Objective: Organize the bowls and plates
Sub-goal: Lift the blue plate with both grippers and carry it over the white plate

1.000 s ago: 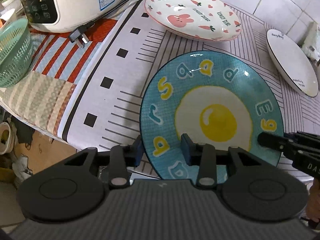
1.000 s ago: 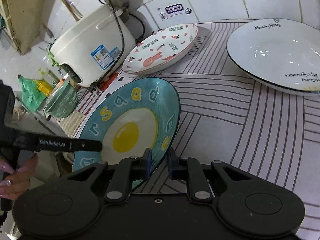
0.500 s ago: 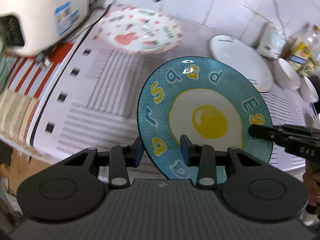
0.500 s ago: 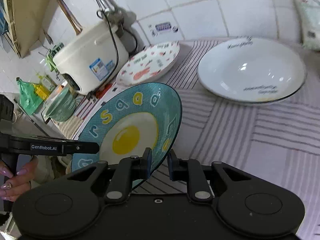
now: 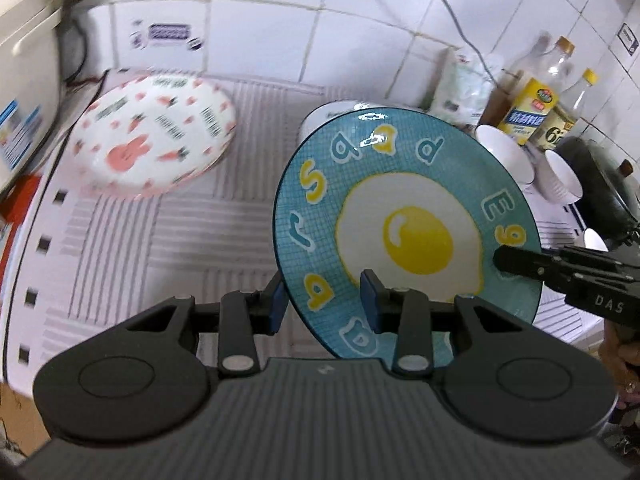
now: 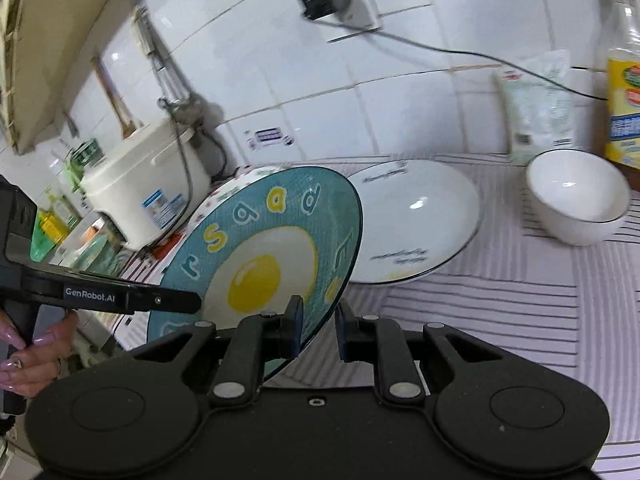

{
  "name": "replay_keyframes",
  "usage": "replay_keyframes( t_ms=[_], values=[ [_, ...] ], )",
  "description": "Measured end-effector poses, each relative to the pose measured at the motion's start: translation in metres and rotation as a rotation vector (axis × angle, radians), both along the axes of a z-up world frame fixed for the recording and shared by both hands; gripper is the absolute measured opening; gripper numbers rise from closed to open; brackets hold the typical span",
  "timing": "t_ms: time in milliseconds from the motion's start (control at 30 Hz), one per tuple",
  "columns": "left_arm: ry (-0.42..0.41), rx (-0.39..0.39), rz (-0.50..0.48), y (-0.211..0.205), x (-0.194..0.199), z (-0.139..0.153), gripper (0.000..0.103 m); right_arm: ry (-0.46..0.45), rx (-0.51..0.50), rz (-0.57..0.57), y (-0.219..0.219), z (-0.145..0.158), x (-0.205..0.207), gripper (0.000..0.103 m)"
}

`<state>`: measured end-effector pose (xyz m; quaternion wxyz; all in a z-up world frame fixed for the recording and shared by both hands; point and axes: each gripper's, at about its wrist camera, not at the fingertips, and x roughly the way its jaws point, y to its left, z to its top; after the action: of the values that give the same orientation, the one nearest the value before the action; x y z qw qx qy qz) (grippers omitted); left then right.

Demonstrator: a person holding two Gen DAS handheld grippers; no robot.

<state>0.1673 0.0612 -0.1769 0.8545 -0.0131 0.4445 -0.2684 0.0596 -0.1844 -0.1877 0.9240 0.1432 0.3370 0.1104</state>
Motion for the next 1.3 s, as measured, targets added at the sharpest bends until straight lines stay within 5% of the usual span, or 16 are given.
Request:
replay_keyframes(
  t_ms=[400, 1100, 1300],
  values=[
    [0.01, 0.015, -0.04, -0.056, 0.052, 0.009, 0.036, -0.012, 0.005, -0.076, -0.048, 0.007, 0.023, 0.021],
    [0.154, 0.128, 0.046, -0.095, 0.126, -0.034, 0.036, 0.08, 0.035, -0.108, -0.073, -0.03, 0.099, 0.021],
    [0.278, 0.153, 0.029, -0.099, 0.139, -0.04, 0.037, 0.132, -0.017, -0.136, -0.066, -0.034, 0.107, 0.021]
  ],
)
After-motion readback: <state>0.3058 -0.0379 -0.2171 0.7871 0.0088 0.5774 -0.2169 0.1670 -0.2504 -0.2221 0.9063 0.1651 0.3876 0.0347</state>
